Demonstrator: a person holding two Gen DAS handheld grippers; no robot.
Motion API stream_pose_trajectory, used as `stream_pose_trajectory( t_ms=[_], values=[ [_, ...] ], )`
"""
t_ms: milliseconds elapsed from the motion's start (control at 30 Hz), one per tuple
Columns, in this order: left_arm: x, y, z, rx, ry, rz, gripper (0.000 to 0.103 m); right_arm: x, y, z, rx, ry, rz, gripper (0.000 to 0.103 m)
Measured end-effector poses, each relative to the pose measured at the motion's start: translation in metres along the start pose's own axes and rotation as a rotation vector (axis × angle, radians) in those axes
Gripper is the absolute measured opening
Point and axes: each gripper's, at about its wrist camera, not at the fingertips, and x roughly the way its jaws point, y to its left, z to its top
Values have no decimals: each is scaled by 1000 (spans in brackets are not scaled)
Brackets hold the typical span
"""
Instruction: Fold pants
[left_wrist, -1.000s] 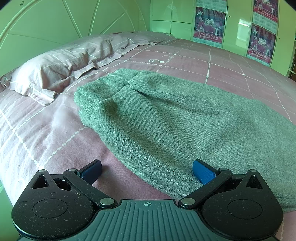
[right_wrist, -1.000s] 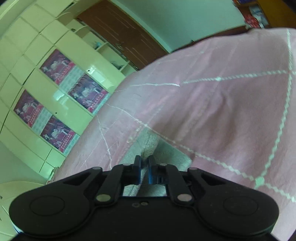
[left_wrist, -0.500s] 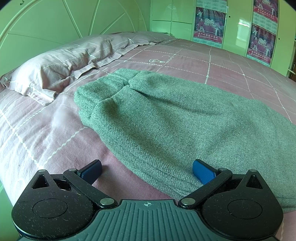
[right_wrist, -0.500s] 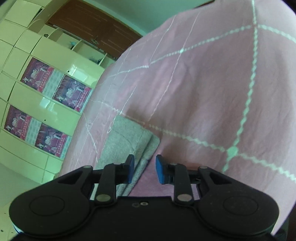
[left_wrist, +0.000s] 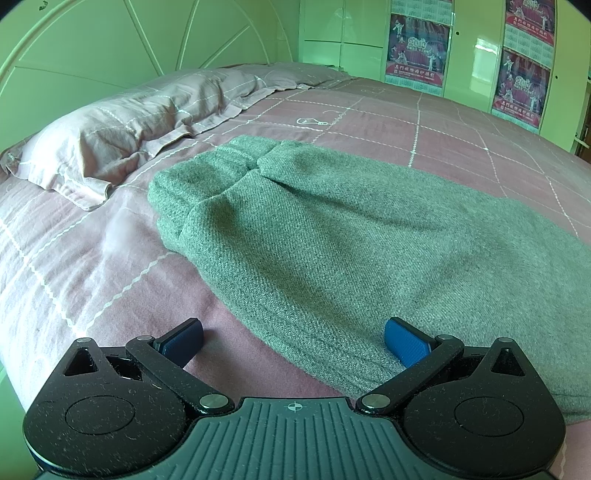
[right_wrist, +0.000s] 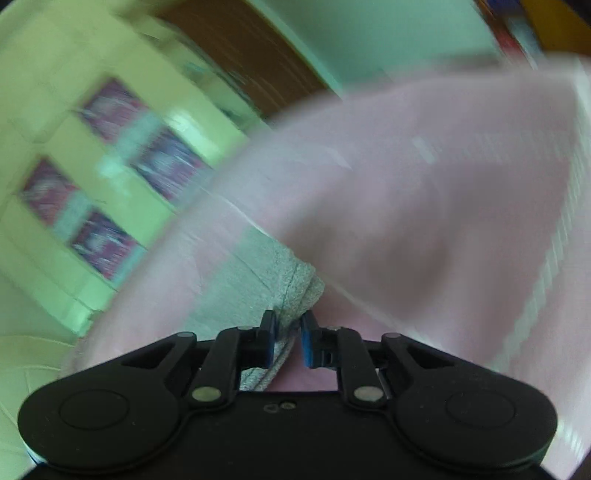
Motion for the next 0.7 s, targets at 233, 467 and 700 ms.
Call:
stream_pose_trajectory(
  t_ms=[233,467,700],
  values=[
    [0,1,1,-23,-10,0,103,-47,36,-18,-142,-119,118,21],
    [-15,40,19,-147,-93,43,103,18,207,-79,-583,167,517,25],
    [19,97,45,-285,-70,5,103,135,377,-169,-825,453,681,58]
  ],
)
